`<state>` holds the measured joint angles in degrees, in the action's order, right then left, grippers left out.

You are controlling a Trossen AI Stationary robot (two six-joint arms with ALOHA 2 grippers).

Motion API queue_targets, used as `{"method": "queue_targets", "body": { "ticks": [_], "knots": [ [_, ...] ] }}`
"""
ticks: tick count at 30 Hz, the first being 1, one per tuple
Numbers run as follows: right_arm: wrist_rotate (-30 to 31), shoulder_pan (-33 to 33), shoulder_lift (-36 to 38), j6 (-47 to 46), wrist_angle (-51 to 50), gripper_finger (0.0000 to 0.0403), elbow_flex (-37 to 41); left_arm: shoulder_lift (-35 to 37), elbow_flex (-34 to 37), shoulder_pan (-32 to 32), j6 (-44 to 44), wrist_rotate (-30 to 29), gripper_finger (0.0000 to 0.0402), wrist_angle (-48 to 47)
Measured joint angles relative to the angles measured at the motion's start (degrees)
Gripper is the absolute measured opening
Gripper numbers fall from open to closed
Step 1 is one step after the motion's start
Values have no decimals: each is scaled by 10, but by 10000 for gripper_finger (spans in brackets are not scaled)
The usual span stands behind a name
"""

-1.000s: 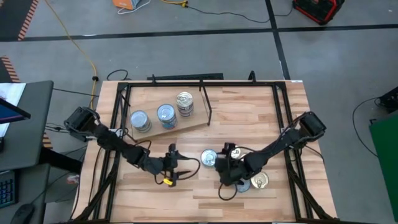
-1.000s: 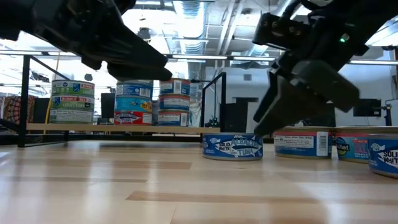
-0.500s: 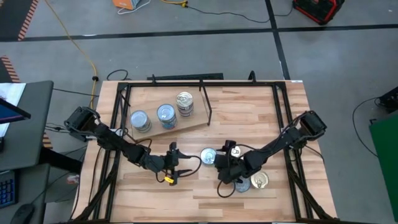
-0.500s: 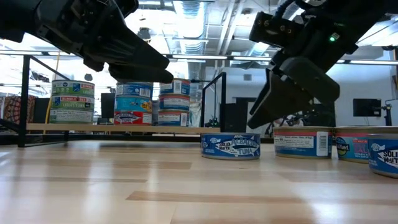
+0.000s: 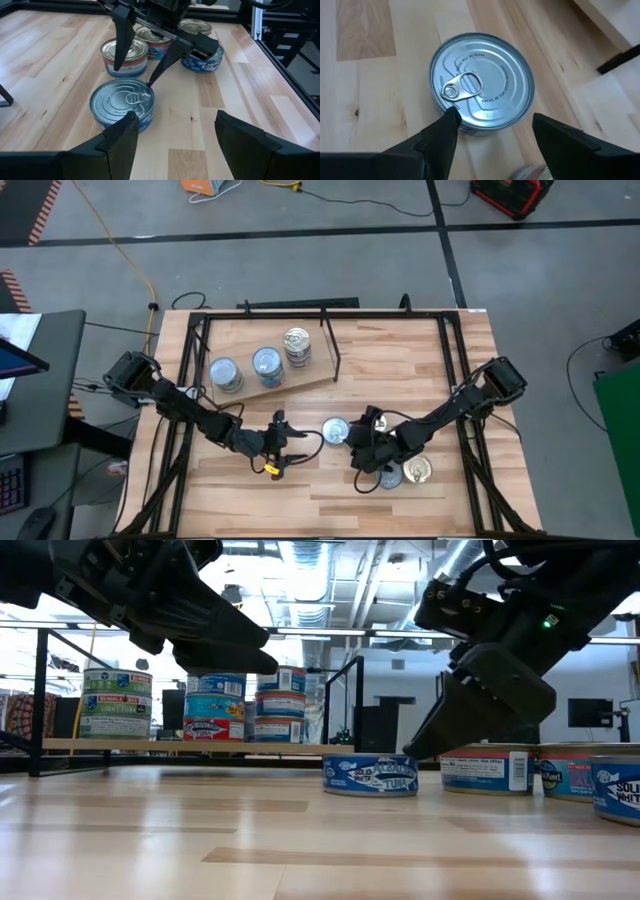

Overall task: Stack canned seafood by type on shelf
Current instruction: Stack the blue tuna can on top of the green tuna can on the shelf

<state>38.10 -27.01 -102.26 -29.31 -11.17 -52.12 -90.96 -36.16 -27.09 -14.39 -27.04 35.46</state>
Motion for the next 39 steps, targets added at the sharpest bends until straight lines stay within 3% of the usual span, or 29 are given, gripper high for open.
{"method": "queue_targets", "body": {
  "ticks": [17,26,39],
  "knots": [
    [-17,-10,3,-22,-23,291,-9,0,0,1,-13,29,249,-1],
    [8,-9,5,-24,42,291,-32,0,0,2,-13,25,249,-1],
    [-8,6,-69,-40,48,291,-35,0,0,2,-13,25,249,-2]
  ]
}}
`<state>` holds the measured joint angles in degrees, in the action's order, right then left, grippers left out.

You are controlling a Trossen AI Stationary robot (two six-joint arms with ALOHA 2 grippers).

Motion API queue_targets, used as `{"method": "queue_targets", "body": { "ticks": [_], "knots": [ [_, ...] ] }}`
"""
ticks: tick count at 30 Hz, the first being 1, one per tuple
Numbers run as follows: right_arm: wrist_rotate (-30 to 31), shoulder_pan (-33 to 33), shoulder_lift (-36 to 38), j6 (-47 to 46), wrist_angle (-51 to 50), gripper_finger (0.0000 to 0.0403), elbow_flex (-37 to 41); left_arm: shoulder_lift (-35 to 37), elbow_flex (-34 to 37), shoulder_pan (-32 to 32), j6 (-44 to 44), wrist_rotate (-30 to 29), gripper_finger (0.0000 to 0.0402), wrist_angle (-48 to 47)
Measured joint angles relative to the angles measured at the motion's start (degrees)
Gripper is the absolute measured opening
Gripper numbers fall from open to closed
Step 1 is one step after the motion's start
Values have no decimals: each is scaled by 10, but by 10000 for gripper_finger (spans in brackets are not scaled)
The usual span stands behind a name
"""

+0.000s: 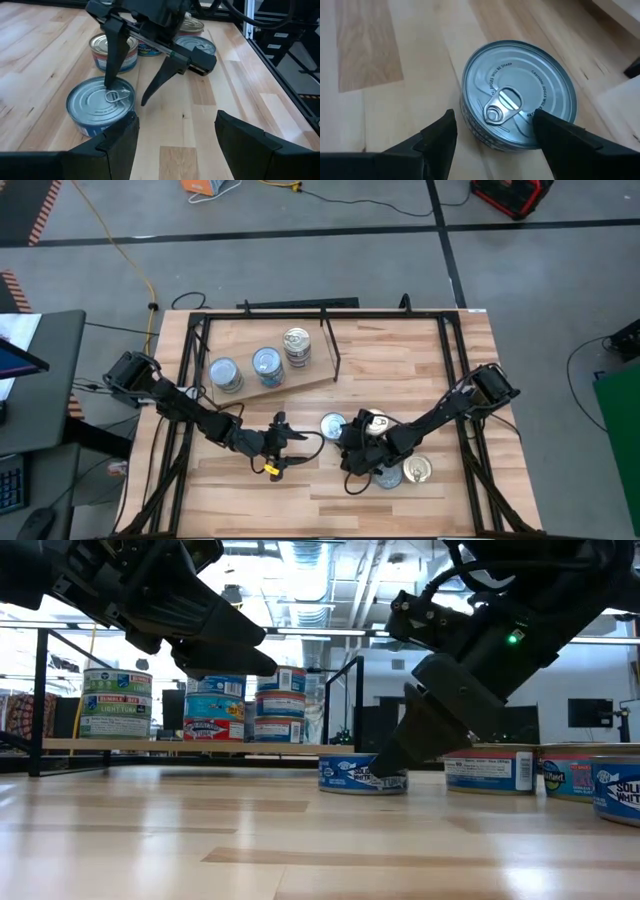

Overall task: Stack canned seafood by type on shelf
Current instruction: Stack the blue tuna can on top of the green tuna can on the shelf

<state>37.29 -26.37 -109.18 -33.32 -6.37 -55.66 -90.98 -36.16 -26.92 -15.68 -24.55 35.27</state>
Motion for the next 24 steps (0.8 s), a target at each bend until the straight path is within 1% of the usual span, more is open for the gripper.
{"method": "queue_targets", "body": {
  "ticks": [5,9,13,19,21,24],
  "knots": [
    [-2,-2,1,-2,-1,291,1,0,0,0,-4,0,249,1],
    [-8,-14,-1,31,46,291,3,0,0,0,-5,0,249,1],
    [-41,-18,-2,60,106,291,3,0,0,0,0,0,249,1],
    [-122,-4,-9,136,204,291,4,0,0,0,0,0,249,1],
    [-123,1,-5,154,219,291,4,1,0,0,0,3,249,1],
    [-109,4,21,168,220,291,4,14,0,0,-4,16,249,-12]
  ]
}}
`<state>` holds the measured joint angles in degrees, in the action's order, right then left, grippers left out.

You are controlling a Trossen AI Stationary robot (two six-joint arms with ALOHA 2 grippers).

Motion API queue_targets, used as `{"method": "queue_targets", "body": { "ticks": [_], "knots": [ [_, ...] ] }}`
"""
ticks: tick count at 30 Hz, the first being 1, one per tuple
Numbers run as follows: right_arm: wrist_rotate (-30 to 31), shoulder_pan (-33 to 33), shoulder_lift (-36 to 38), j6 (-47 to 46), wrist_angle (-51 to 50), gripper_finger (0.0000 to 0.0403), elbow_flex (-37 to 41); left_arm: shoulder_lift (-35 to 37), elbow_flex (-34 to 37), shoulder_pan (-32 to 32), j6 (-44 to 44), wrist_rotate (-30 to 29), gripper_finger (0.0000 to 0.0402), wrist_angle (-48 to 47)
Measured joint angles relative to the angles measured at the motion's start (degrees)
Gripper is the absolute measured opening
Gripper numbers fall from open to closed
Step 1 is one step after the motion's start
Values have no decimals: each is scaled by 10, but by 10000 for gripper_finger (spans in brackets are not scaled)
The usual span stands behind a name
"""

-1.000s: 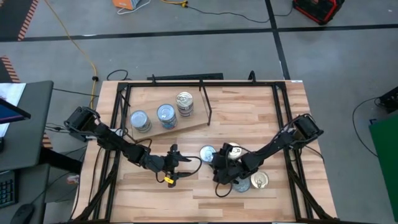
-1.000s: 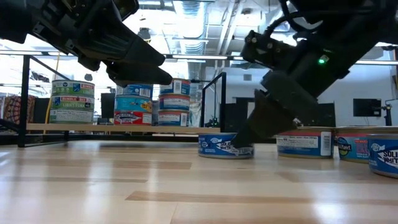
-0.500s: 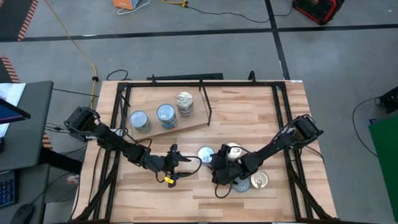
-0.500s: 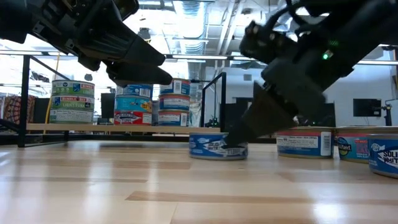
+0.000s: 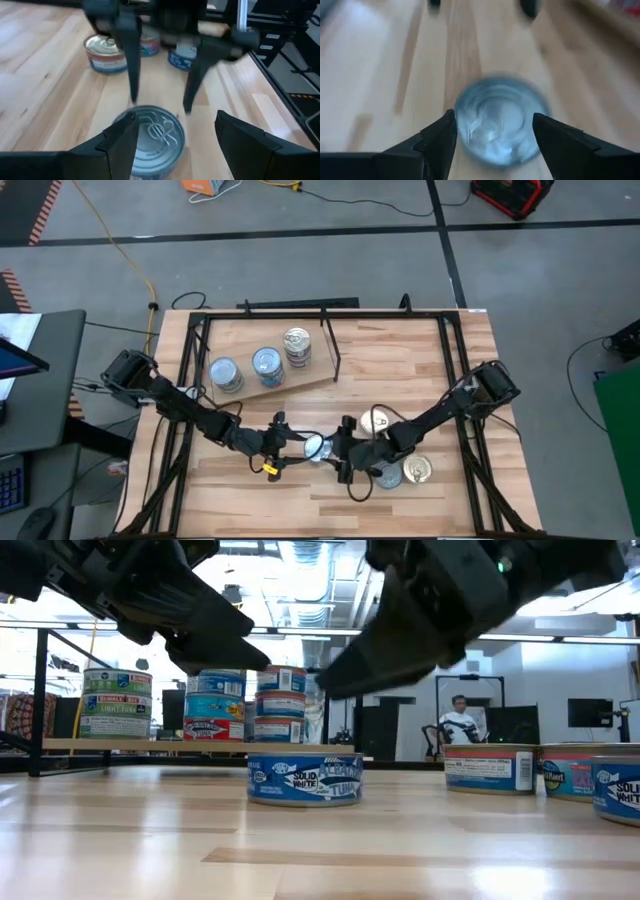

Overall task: Stack canned seafood by type on shelf
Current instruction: Stack the blue tuna can on top of the green tuna can on the shelf

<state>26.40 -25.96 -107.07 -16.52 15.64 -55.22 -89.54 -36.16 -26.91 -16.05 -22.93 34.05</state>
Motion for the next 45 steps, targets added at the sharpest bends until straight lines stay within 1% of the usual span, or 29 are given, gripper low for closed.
{"method": "queue_targets", "body": {
  "ticks": [2,5,8,15,17,20,27,34,39,42,45],
  "knots": [
    [13,1,18,3,-7,291,-1,14,0,0,-10,1,249,-27],
    [18,-2,24,-2,-22,291,0,30,0,0,-25,1,249,-56],
    [17,2,10,-17,-21,291,4,30,0,0,-27,1,249,-59],
    [17,9,-38,-20,3,291,3,29,0,0,-33,-3,249,-68],
    [16,11,-45,-37,-7,291,2,29,0,0,-33,-3,249,-68],
    [13,14,-44,-55,-33,291,0,29,0,0,-36,-2,249,-68],
    [15,4,-43,-77,-85,291,0,29,0,0,-48,31,249,-69],
    [15,1,-43,-70,-86,291,1,29,0,0,-48,30,249,-72],
    [17,3,-16,-41,-95,291,-2,29,0,0,-46,9,249,-69],
    [33,0,8,-19,-128,291,-13,29,0,0,-40,5,249,-64],
    [47,0,25,-37,-175,291,-28,29,0,0,-37,5,249,-62]
  ]
}}
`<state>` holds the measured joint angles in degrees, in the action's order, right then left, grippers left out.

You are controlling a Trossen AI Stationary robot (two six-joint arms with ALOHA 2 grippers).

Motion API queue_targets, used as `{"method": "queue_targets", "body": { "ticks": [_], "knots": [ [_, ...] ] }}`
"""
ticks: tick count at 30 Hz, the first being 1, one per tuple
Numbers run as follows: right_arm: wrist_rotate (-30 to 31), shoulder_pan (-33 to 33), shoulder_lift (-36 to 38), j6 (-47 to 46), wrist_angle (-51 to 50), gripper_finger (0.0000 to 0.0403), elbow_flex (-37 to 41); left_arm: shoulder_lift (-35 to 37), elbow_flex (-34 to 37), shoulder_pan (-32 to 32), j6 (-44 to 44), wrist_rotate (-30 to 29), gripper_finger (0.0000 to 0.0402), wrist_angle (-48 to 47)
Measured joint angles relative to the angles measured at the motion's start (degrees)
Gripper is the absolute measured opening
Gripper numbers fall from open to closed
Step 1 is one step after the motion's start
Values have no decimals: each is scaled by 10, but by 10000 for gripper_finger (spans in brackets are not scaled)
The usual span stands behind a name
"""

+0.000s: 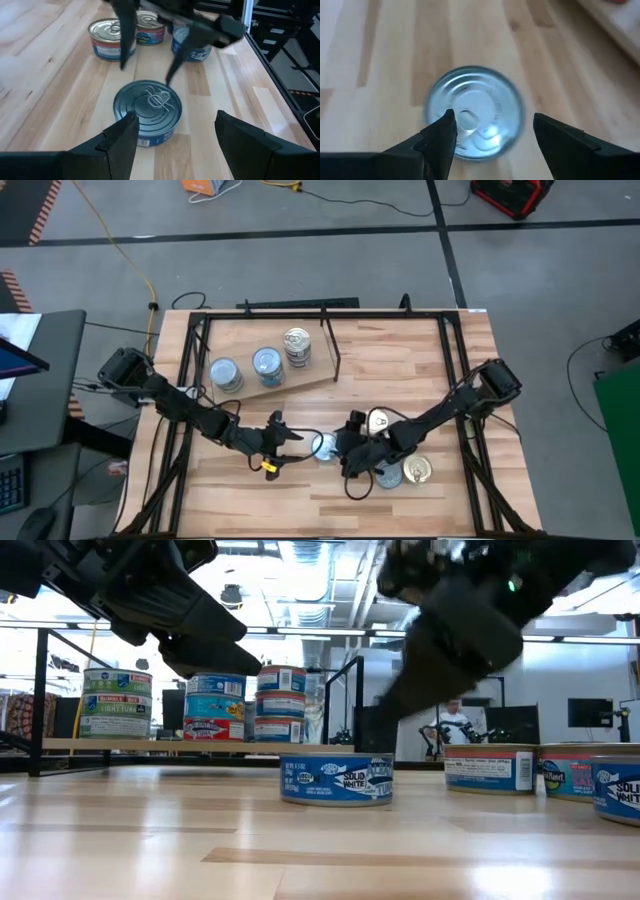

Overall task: Stack canned seafood by type on shelf
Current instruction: Stack the blue tuna can on top of the green tuna can on the shelf

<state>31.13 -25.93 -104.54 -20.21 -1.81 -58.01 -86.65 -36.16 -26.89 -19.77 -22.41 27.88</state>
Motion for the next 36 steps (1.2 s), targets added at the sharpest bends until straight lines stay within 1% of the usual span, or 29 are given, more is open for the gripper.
{"method": "queue_targets", "body": {
  "ticks": [4,7,9,11,15,17,19,22,27,30,36],
  "knots": [
    [11,0,5,-43,-77,286,-6,0,0,0,0,1,249,-1],
    [9,1,11,-51,-78,263,-7,0,0,0,0,1,249,-2],
    [-1,0,11,-51,-75,233,-8,0,0,0,0,0,249,-2],
    [-14,4,10,-51,-78,195,-7,0,0,0,3,-2,249,-2],
    [-14,11,11,-50,-63,119,-7,0,0,0,7,-7,249,-2],
    [-14,15,11,-49,-58,92,-7,0,0,0,7,-8,249,-2],
    [-15,21,11,-53,-57,75,-7,0,0,0,7,-8,249,-2],
    [-24,30,11,-66,-56,67,-7,0,0,0,7,-8,249,-2],
    [-54,46,11,-79,-55,66,-8,0,0,0,7,-8,249,-2],
    [-58,49,11,-79,-54,66,-8,0,0,0,7,-8,249,-2],
    [-68,45,-30,-85,-23,66,-10,0,0,0,7,-8,249,-4]
  ]
}}
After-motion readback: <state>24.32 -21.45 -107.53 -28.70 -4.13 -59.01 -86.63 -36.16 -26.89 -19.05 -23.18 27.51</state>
